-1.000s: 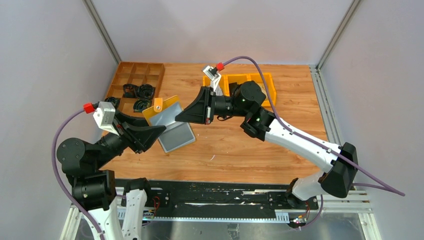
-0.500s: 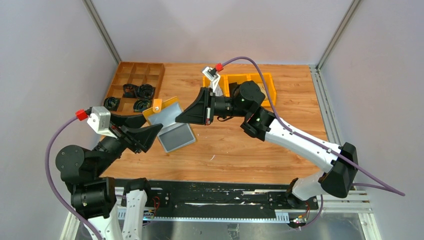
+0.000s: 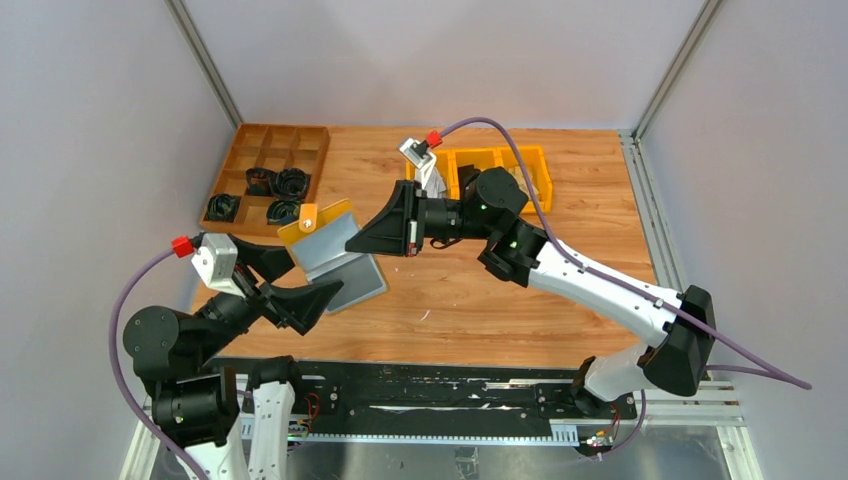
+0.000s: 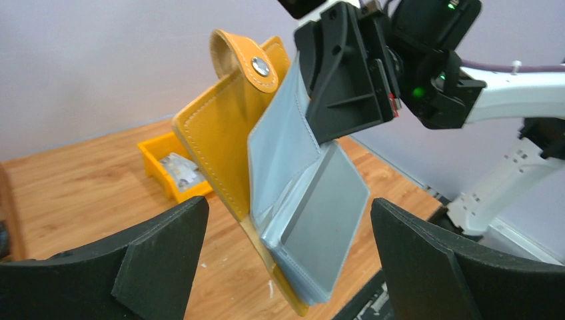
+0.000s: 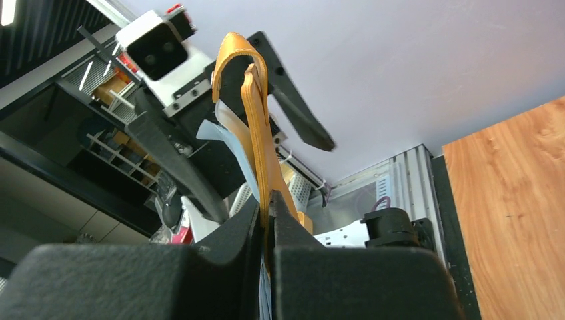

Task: Take the credit cards out of the card holder
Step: Remove the credit card from the card holder.

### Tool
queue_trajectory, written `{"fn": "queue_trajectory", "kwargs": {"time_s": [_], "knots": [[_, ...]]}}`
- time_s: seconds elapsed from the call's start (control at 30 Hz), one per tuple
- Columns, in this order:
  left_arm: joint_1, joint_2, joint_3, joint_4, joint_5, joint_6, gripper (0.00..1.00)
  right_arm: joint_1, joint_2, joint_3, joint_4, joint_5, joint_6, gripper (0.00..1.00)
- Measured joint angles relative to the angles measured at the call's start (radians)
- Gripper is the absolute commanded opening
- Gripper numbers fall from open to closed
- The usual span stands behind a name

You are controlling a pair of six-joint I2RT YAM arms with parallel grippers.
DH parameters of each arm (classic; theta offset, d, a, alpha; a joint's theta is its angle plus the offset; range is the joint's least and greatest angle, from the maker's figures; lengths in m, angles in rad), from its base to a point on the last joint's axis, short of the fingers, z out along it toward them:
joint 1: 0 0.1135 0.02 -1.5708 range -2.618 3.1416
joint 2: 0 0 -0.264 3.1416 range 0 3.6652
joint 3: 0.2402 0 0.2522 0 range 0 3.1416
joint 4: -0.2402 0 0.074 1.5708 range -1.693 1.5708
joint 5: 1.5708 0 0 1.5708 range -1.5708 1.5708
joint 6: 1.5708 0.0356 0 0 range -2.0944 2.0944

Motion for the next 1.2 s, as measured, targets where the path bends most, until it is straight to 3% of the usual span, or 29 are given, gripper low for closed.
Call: {"fn": "queue_trajectory", "kwargs": {"time_s": [0.1,0.37,0.47,0.5,0.63,0.8,1.2], "knots": [[0.0,0.0,-0.038,0.015,0.026,-0.029,0.79,0.022,0.01,0.002,0.013,-0.003,0.007,0.07],[0.0,0.03,-0.043,0.14,0.05,-0.161,0.36,0.035,0.016,0.0,0.027,-0.011,0.008,0.07],[0.0,0.053,-0.043,0.206,0.061,-0.236,0.26,0.034,0.015,-0.005,0.042,-0.011,0.008,0.08],[0.0,0.058,-0.043,0.221,0.064,-0.258,0.21,0.035,0.014,-0.008,0.044,-0.011,0.008,0.12],[0.0,0.064,-0.043,0.253,0.069,-0.305,0.02,0.035,0.013,-0.013,0.05,-0.012,0.01,0.45],[0.0,0.065,-0.029,0.227,0.045,-0.298,0.0,0.035,0.013,-0.019,0.061,-0.027,0.014,0.6],[0.0,0.152,0.01,0.18,-0.064,-0.343,0.0,0.035,-0.065,-0.203,0.13,-0.041,0.001,0.63]]}}
